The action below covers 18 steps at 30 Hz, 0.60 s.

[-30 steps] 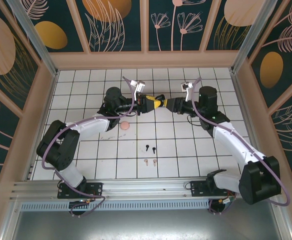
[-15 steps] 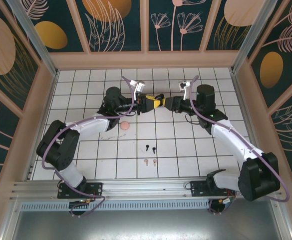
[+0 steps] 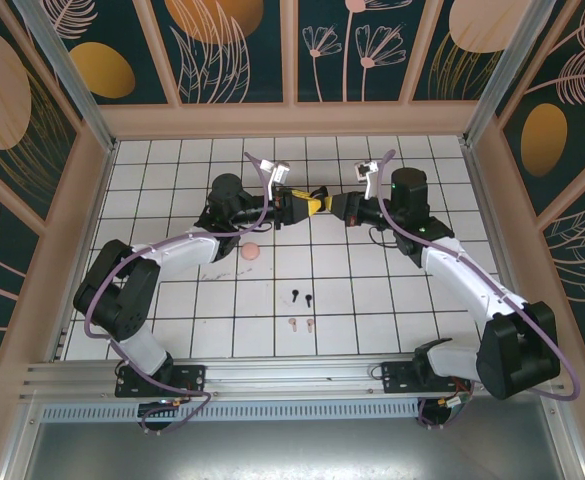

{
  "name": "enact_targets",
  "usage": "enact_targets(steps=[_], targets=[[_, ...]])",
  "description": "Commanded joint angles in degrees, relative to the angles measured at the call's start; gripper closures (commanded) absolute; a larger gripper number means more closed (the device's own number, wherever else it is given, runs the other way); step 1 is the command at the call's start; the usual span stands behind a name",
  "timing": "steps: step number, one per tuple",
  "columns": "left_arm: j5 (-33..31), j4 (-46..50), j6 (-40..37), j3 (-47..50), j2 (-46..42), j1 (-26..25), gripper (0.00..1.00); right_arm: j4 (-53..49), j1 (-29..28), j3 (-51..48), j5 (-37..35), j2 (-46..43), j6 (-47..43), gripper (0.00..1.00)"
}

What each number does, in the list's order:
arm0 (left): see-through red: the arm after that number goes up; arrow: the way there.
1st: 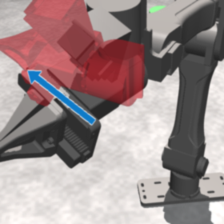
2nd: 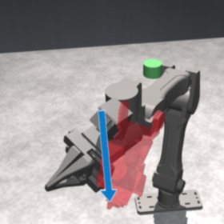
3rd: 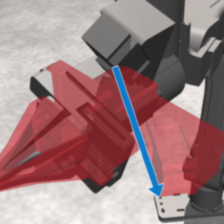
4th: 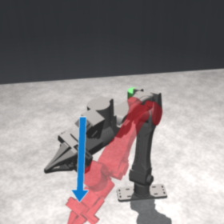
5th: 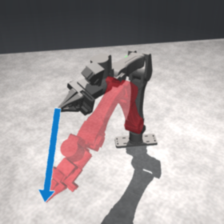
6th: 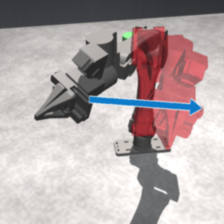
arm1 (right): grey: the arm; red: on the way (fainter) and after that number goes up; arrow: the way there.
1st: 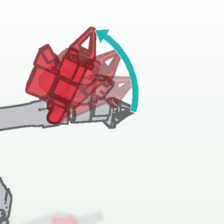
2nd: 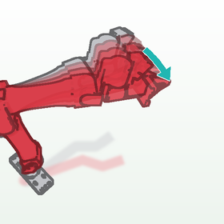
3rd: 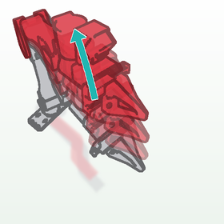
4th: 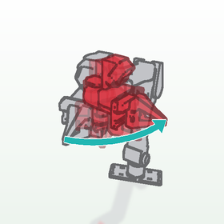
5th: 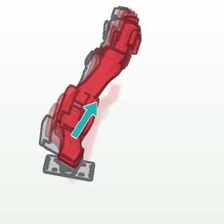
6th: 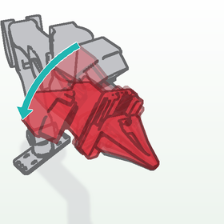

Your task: Insert wireless bluetooth earbuds into charging case

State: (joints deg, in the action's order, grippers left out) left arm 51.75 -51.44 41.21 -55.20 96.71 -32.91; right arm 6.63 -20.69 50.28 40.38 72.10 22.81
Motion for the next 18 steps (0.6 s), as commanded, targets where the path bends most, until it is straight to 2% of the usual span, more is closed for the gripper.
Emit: enact_targets(steps=[1, 3, 5, 7, 12, 18], targets=[[1.86, -3.42, 0.56, -1.36, 0.58, -0.97, 0.97, 2.1, -0.34, 2.46, 0.19, 0.41, -0.04, 1.0], [0.14, -3.23, 0.59, -1.1, 0.81, -1.02, 0.8, 1.93, -0.3, 2.53, -0.63, 0.08, -0.04, 1.0], [-2.5, -3.12, 0.6, -0.87, 1.11, -1.02, 0.57, 1.26, -0.35, 2.45, -2.76, -0.35, -0.34, 1.0], [-5.31, -1.6, -0.52, -0.87, 1.12, -0.91, 0.44, -0.88, -0.26, 2.62, -5.84, -0.72, -1.53, 1.0], [-9.44, 5.78, -6.31, -1.24, -0.85, -0.08, 0.32, -7.66, 0.43, 4.15, -12.93, -0.99, -5.78, 1.0], [-6.91, 28.1, -20.36, -9.08, -3.2, 2.21, 0.25, -13.91, 0.84, 6.76, -16.19, -0.19, -13.9, 1.0]])
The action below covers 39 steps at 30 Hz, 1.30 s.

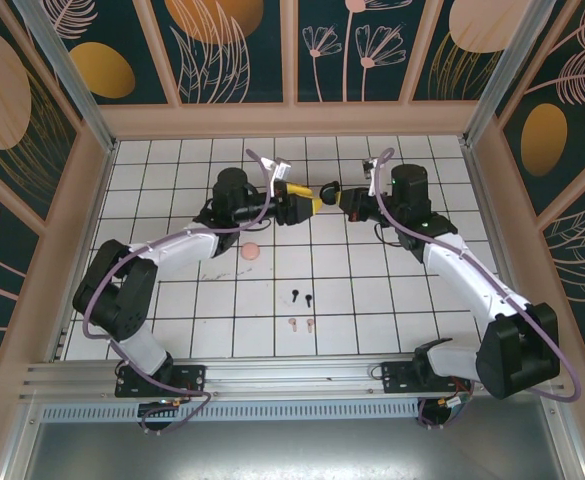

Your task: Insert wireless bluetooth earbuds into charging case

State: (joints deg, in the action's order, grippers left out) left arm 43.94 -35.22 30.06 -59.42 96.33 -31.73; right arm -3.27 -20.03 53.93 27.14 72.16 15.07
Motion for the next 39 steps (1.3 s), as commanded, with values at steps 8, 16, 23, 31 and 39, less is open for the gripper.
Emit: enact_targets(steps=[8, 16, 23, 31, 39], targets=[[7.11, 45.44, -30.08, -21.85, 3.48, 3.06, 0.22, -11.99, 0.25, 8.26, -7.88, 3.81, -20.44, 1.0], [12.56, 65.45, -42.16, -33.1, 10.69, 3.57, 0.28, -17.51, 0.25, 13.35, -4.21, 6.35, -26.18, 1.0], [14.51, 67.66, -44.03, -33.76, 11.68, 3.52, 0.32, -20.33, -0.15, 15.76, -0.35, 8.74, -27.55, 1.0], [15.51, 67.72, -44.21, -34.8, 11.94, 3.57, 0.32, -20.37, -2.28, 16.51, 1.41, 9.68, -27.03, 1.0], [16.07, 68.34, -44.26, -37.18, 12.93, 3.58, 0.32, -20.5, -5.57, 17.17, -0.3, 11.05, -26.95, 1.0]])
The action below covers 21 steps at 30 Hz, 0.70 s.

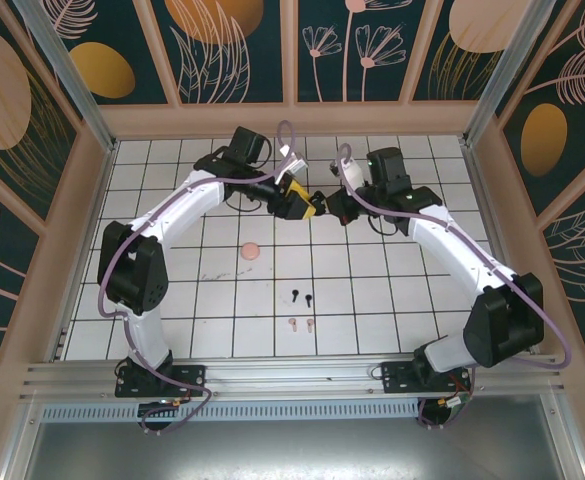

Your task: Insert wireless bluetooth earbuds into charging case

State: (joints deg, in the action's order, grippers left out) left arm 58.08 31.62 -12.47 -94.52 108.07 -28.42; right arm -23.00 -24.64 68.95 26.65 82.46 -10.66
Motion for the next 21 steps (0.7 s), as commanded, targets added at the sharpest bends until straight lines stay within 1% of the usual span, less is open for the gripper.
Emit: enact_targets(steps=[1, 12, 21], targets=[[2.02, 1.81, -1.92, -2.31, 1.34, 0.3, 0.32, -0.73, -1.18, 2.24, 0.14, 0.95, -1.21, 1.0], [2.74, 3.57, -3.48, -2.38, 2.41, 0.3, 0.35, 0.19, -1.86, 2.86, 0.06, 1.39, -0.76, 1.0], [3.79, 3.52, -3.66, -2.51, 3.2, 0.3, 0.47, 0.24, -2.0, 3.38, 0.06, 1.38, -0.48, 1.0]])
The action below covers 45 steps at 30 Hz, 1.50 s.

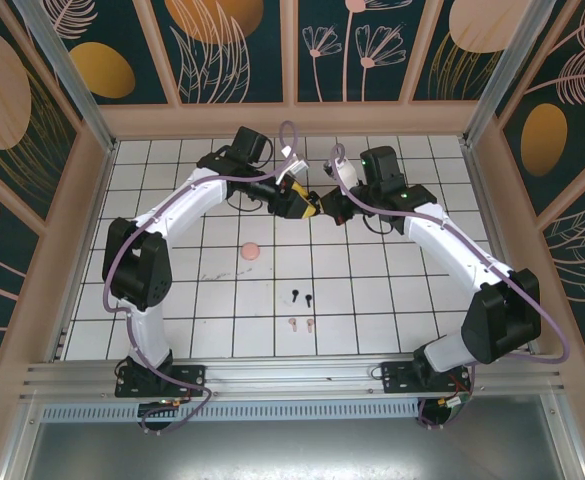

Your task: Insert wireless bluetooth earbuds into charging case

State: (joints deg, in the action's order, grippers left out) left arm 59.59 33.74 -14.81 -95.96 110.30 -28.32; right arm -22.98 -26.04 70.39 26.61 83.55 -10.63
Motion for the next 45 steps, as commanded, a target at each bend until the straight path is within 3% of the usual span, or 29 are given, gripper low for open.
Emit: enact_targets(steps=[1, 15, 22, 24, 28, 32, 37, 45], targets=[[2.39, 1.34, -1.26, -1.19, 1.03, 0.19, 0.48, 0.22, -0.67, 1.92, 0.11, 0.24, -0.52, 1.0], [3.95, 0.5, -0.82, -1.24, 1.35, 0.19, 0.7, 0.57, -1.56, 2.47, -0.22, 0.97, -0.18, 1.0], [5.23, -0.36, -0.39, -0.91, 1.38, 0.15, 0.9, 1.65, -1.86, 2.99, -1.87, 0.77, 1.23, 1.0], [5.41, -2.08, 0.68, 0.03, 1.08, 0.18, 0.95, 2.85, -1.83, 3.0, -3.13, 0.17, 2.38, 0.9], [4.45, -17.11, 9.49, 7.82, -2.85, 0.43, 1.0, 3.61, -1.73, 3.34, -5.96, -1.93, 4.63, 0.58], [1.66, -38.36, 21.61, 18.49, -8.55, 2.09, 1.0, 1.84, -1.04, 2.2, -7.69, -6.7, 6.11, 0.43], [-4.33, -49.26, 26.65, 25.56, -13.89, 3.18, 1.0, -0.53, -0.64, -2.45, -9.97, -13.59, 9.76, 0.38], [-16.55, -62.84, 31.72, 35.29, -21.74, 3.27, 1.0, -1.74, -2.39, -12.56, -15.2, -17.82, 23.98, 0.38]])
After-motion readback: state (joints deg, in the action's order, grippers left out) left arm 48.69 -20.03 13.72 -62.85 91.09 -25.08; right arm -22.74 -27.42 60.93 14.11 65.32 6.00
